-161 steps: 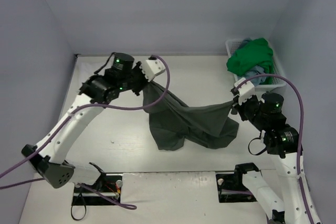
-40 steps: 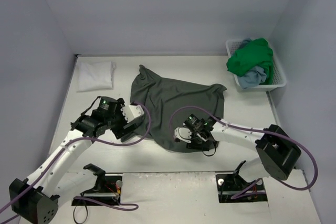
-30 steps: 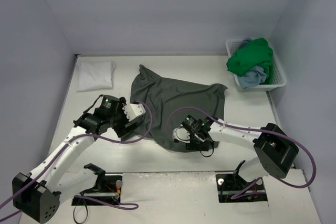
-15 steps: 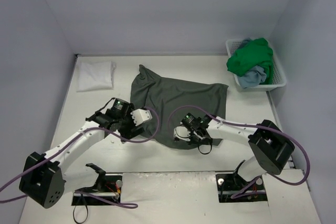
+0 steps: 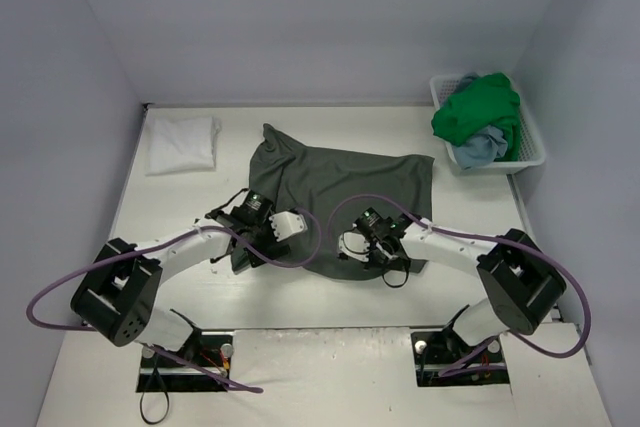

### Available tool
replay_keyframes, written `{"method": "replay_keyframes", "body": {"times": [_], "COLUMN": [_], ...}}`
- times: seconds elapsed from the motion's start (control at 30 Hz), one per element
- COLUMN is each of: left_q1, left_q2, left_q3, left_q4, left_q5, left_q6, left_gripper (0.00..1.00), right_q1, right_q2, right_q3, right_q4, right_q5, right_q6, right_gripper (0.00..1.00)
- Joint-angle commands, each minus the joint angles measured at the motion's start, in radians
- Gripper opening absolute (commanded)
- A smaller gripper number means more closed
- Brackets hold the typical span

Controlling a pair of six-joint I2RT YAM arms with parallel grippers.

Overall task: Fold and stack the t-shirts
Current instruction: Grap the side of the flattened tshirt closest away from the robot with both arms

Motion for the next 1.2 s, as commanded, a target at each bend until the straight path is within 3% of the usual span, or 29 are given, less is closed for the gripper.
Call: {"method": "replay_keyframes", "body": {"times": [0.0,0.1,0.2,0.23,0.3,0.33,0.4,0.6,0.7,1.0,1.17], "left_q1": [-0.005,-0.005,-0.005,-0.007,-0.005,-0.005,-0.004,-0.004,-0.001,0.006,0.007], "left_q2": [0.043,0.062,0.071,0.071,0.073,0.071,0.069,0.125,0.148,0.166,0.217], "left_q3": [0.028,0.029,0.040,0.049,0.071,0.107,0.141,0.359,0.417,0.459,0.364], "left_q4": [0.063,0.068,0.050,0.031,-0.022,-0.101,-0.140,-0.638,-0.751,-0.770,-0.575], "left_q5": [-0.012,-0.018,-0.005,0.003,0.018,0.046,0.081,0.271,0.314,0.295,0.036], "left_q6": [-0.005,-0.002,0.011,0.014,0.018,0.040,0.055,0.271,0.302,0.307,0.227], "left_gripper": [0.83,0.83,0.70,0.57,0.40,0.23,0.23,0.21,0.23,0.25,0.26], "right_q1": [-0.026,-0.030,-0.035,-0.036,-0.046,-0.062,-0.073,-0.109,-0.125,-0.165,-0.175], "right_q2": [-0.031,-0.042,-0.053,-0.051,-0.050,-0.042,-0.039,-0.050,-0.053,-0.018,-0.013], "right_q3": [-0.009,-0.008,-0.009,-0.009,-0.009,-0.009,-0.008,0.006,0.014,0.029,0.017], "right_q4": [-0.012,-0.013,-0.012,-0.012,-0.013,-0.010,-0.007,-0.001,0.001,0.028,0.036], "right_q5": [-0.013,-0.019,-0.021,-0.023,-0.023,-0.027,-0.030,-0.068,-0.084,-0.109,-0.096], "right_q6": [-0.022,-0.025,-0.029,-0.035,-0.045,-0.061,-0.066,-0.117,-0.144,-0.200,-0.200], "right_gripper": [0.00,0.00,0.00,0.00,0.00,0.00,0.00,0.00,0.00,0.00,0.00]}}
